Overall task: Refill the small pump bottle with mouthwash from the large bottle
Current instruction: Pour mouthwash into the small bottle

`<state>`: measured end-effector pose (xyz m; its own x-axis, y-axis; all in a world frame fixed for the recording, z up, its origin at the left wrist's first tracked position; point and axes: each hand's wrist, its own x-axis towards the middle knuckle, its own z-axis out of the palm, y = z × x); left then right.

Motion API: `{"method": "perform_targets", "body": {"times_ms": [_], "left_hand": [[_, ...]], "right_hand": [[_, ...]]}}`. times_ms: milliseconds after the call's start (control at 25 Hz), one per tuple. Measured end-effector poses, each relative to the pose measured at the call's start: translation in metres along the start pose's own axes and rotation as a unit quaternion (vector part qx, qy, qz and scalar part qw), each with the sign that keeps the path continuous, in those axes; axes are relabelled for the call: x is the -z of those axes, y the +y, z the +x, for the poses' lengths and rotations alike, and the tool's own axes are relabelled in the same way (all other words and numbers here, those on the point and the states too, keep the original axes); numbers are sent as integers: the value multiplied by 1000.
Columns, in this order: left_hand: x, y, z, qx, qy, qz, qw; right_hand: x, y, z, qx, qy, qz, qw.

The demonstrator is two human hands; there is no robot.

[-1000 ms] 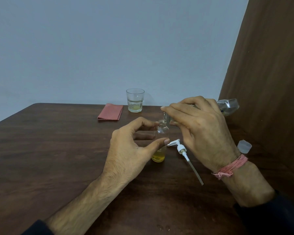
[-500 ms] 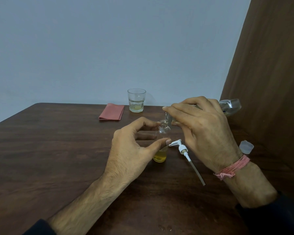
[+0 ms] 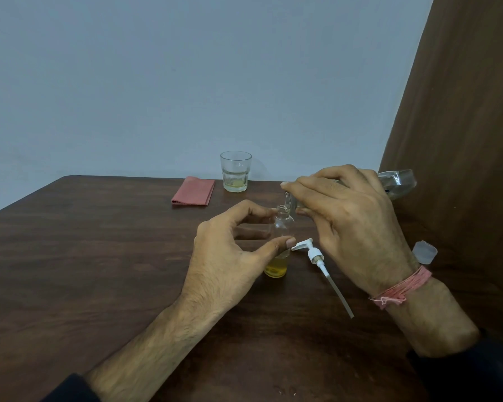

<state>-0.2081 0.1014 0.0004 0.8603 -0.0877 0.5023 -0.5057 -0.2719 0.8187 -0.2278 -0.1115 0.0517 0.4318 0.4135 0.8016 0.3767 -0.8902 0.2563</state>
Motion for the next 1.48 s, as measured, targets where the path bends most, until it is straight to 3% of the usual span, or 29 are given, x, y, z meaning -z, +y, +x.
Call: {"method": "perform_targets", "body": {"times_ms": [1480], "left_hand": [[3, 5, 1, 26, -21, 45, 998]], "right_hand": [[1, 1, -1, -2, -4, 1, 1000]]}}
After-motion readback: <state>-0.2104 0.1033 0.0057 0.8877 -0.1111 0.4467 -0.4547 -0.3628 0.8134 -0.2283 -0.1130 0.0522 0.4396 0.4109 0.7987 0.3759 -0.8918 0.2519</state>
